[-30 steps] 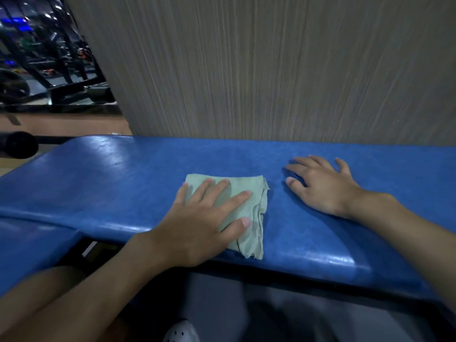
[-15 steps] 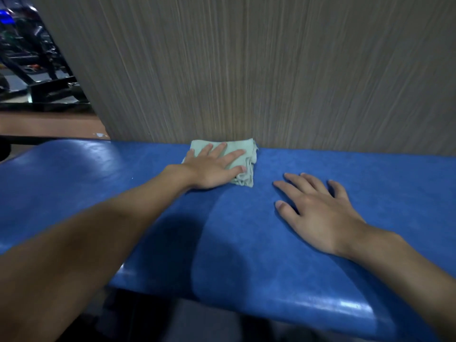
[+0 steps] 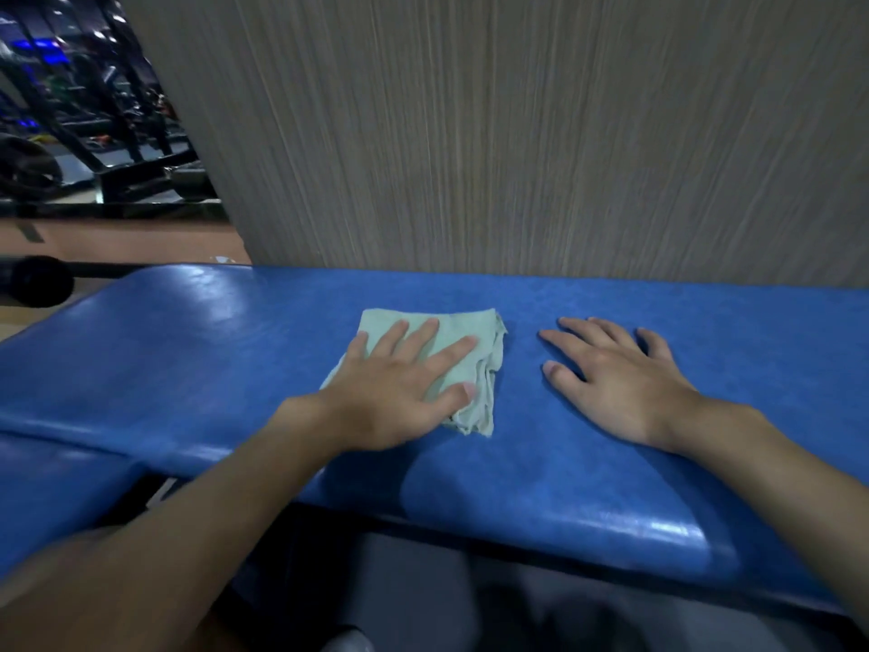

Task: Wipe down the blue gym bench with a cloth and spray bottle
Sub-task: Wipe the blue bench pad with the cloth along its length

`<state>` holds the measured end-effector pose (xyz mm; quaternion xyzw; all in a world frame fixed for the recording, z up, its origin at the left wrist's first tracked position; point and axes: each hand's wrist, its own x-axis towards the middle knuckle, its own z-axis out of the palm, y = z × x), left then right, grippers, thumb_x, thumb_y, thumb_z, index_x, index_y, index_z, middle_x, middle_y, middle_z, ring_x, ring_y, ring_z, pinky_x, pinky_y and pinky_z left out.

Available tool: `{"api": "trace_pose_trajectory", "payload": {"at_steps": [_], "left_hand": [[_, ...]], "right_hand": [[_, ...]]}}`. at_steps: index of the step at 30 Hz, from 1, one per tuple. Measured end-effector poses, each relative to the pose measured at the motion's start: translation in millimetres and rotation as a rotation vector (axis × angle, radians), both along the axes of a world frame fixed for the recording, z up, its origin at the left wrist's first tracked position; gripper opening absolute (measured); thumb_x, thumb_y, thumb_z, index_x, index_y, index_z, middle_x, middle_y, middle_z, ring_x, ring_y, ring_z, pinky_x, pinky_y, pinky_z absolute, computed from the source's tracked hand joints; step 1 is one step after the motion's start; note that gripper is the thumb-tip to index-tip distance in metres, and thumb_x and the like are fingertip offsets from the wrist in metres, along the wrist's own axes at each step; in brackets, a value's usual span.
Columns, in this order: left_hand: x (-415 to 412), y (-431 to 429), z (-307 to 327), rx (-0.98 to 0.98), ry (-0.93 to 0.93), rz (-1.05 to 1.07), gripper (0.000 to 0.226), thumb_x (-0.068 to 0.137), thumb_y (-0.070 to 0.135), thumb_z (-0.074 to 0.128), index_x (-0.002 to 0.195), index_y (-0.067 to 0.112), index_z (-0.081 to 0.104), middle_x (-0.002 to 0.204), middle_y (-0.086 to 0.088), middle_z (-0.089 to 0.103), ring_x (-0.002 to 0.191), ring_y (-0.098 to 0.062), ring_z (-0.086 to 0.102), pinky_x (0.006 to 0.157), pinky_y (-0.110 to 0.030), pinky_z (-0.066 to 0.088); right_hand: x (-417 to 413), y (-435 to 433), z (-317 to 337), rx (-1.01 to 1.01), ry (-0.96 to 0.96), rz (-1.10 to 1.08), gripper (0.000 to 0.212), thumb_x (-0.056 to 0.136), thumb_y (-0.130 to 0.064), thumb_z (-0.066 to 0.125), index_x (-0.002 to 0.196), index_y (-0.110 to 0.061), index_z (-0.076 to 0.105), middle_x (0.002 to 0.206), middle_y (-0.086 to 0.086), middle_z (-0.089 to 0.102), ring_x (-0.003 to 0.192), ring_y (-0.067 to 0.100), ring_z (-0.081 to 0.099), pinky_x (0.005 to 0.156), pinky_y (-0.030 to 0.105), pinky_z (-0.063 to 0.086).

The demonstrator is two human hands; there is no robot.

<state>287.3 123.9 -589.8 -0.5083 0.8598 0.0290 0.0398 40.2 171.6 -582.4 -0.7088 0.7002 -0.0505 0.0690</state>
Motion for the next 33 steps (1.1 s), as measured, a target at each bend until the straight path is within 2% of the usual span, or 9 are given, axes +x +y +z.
{"api": "trace_pose_trajectory", "payload": {"at_steps": [3,5,7,10,16,24,28,33], "left_hand": [[17.1,52.3,0.5,-0.048,0.002,-0.021,0.070,0.072,0.079,-0.004,0.139,0.066,-0.021,0.165,0.012,-0.013,0.152,-0.018,-0.013,0.120,-0.054,-0.003],[23.6,70.0,2.2,-0.053,0.023,-0.037,0.068,0.072,0.079,-0.004,0.137,0.068,-0.023,0.165,0.012,-0.013,0.152,-0.018,-0.014,0.120,-0.054,-0.003],[24.8,70.9,4.3,-0.047,0.029,-0.035,0.069,0.071,0.080,-0.003,0.138,0.068,-0.020,0.165,0.012,-0.013,0.152,-0.017,-0.014,0.120,-0.054,-0.004],[18.3,49.9,4.6,-0.013,0.017,-0.010,0.073,0.069,0.082,-0.001,0.140,0.068,-0.016,0.165,0.013,-0.012,0.152,-0.017,-0.012,0.120,-0.054,-0.003],[-1.2,-31.7,2.9,0.038,0.020,0.020,0.060,0.089,0.076,0.017,0.144,0.066,-0.006,0.166,0.012,-0.011,0.152,-0.018,-0.013,0.120,-0.055,-0.007],[-36.5,-138.5,10.9,0.048,0.014,0.088,0.058,0.092,0.075,0.016,0.146,0.064,0.000,0.167,0.011,-0.004,0.153,-0.022,-0.005,0.118,-0.059,-0.004],[-38.8,-146.0,10.4,0.049,0.028,0.096,0.059,0.091,0.076,0.014,0.147,0.064,0.001,0.167,0.012,-0.001,0.153,-0.022,-0.005,0.118,-0.059,-0.005],[-22.4,-107.1,5.1,0.032,0.023,0.062,0.057,0.093,0.073,0.015,0.147,0.063,-0.003,0.167,0.009,-0.007,0.153,-0.022,-0.008,0.119,-0.056,-0.007]], "right_hand": [[1.7,-0.7,4.1,-0.012,0.030,-0.006,0.054,0.099,-0.054,0.024,0.151,-0.039,0.026,0.162,-0.012,0.017,0.149,0.012,0.008,0.118,0.053,0.002],[5.1,-4.0,7.8,-0.050,0.020,-0.008,0.052,0.099,-0.051,0.029,0.149,-0.037,0.031,0.161,-0.011,0.021,0.149,0.013,0.012,0.118,0.055,0.001],[10.5,-8.1,9.6,-0.062,-0.015,0.000,0.054,0.100,-0.052,0.028,0.151,-0.037,0.027,0.162,-0.011,0.018,0.150,0.012,0.009,0.119,0.054,0.000],[17.5,-12.6,5.4,0.000,-0.006,0.021,0.057,0.100,-0.056,0.022,0.154,-0.039,0.019,0.164,-0.012,0.009,0.151,0.012,0.002,0.119,0.053,-0.002],[16.9,-16.8,-2.0,0.009,0.041,0.023,0.059,0.098,-0.058,0.015,0.154,-0.040,0.014,0.165,-0.013,0.003,0.151,0.012,-0.002,0.119,0.053,-0.002],[15.9,-16.7,-4.2,-0.009,0.024,0.032,0.060,0.095,-0.059,0.012,0.153,-0.042,0.013,0.164,-0.015,0.002,0.150,0.010,-0.005,0.119,0.051,-0.002],[14.7,-17.0,-4.9,-0.016,0.014,0.033,0.059,0.096,-0.059,0.013,0.153,-0.042,0.015,0.164,-0.016,0.003,0.150,0.010,-0.004,0.119,0.051,-0.002],[15.0,-15.9,-3.4,-0.011,0.005,0.035,0.060,0.096,-0.060,0.014,0.153,-0.042,0.016,0.164,-0.015,0.005,0.150,0.010,-0.003,0.119,0.051,-0.002]]}}
